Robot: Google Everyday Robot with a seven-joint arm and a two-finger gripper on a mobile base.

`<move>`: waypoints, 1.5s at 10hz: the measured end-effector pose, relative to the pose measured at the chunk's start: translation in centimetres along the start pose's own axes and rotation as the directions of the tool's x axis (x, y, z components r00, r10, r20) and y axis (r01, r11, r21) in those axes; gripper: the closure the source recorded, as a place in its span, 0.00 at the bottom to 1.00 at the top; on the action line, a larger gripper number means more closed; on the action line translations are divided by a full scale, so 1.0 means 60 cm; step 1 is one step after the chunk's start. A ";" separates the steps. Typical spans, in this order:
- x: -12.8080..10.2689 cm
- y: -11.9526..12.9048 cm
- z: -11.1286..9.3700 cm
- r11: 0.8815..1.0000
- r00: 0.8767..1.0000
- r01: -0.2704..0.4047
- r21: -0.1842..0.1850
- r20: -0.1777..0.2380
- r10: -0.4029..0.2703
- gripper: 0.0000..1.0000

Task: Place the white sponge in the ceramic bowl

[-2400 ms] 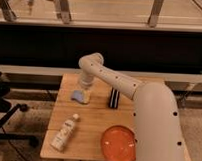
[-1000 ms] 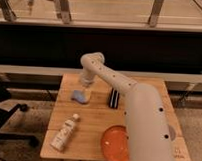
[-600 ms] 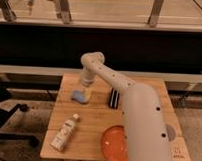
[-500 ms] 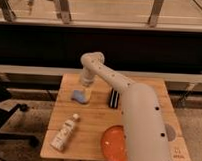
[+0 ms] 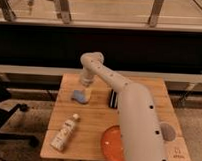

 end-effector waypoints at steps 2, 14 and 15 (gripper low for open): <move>0.004 -0.002 0.007 1.000 1.000 -0.001 -0.010 0.002 0.001 0.20; 0.019 -0.011 0.024 0.999 1.000 -0.007 -0.043 0.003 0.007 0.20; 0.020 -0.011 0.025 0.999 1.000 -0.008 -0.046 0.004 0.008 0.20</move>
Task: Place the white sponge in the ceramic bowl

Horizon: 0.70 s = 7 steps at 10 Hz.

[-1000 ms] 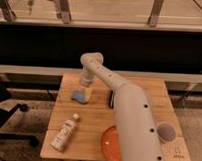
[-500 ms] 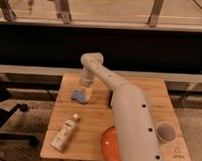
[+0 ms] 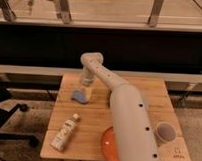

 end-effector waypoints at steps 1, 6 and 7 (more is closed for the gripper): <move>0.002 0.000 0.002 1.000 1.000 -0.002 -0.003 0.000 0.002 0.20; 0.009 0.000 0.004 1.000 1.000 -0.010 -0.017 0.003 0.010 0.20; 0.011 0.000 0.005 1.000 1.000 -0.013 -0.020 0.004 0.013 0.20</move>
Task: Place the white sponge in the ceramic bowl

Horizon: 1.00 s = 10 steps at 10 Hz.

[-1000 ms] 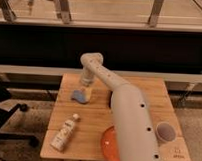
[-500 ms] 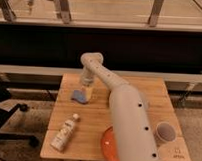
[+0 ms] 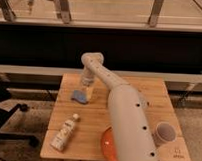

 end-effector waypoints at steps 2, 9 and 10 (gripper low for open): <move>0.002 0.000 0.000 1.000 1.000 -0.002 -0.006 0.003 0.002 0.10; 0.009 0.002 0.000 1.000 1.000 -0.010 -0.022 0.014 0.010 0.05; 0.010 0.002 0.000 1.000 1.000 -0.011 -0.025 0.015 0.011 0.05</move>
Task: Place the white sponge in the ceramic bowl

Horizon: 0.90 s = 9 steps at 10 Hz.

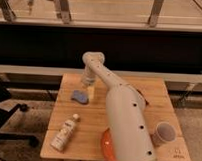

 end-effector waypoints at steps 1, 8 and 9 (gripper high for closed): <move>0.000 0.000 0.001 1.000 1.000 -0.001 -0.003 0.002 0.001 0.05; -0.001 -0.002 0.003 1.000 1.000 -0.007 -0.020 0.011 0.007 0.05; -0.001 -0.001 0.005 1.000 1.000 -0.007 -0.022 0.013 0.007 0.05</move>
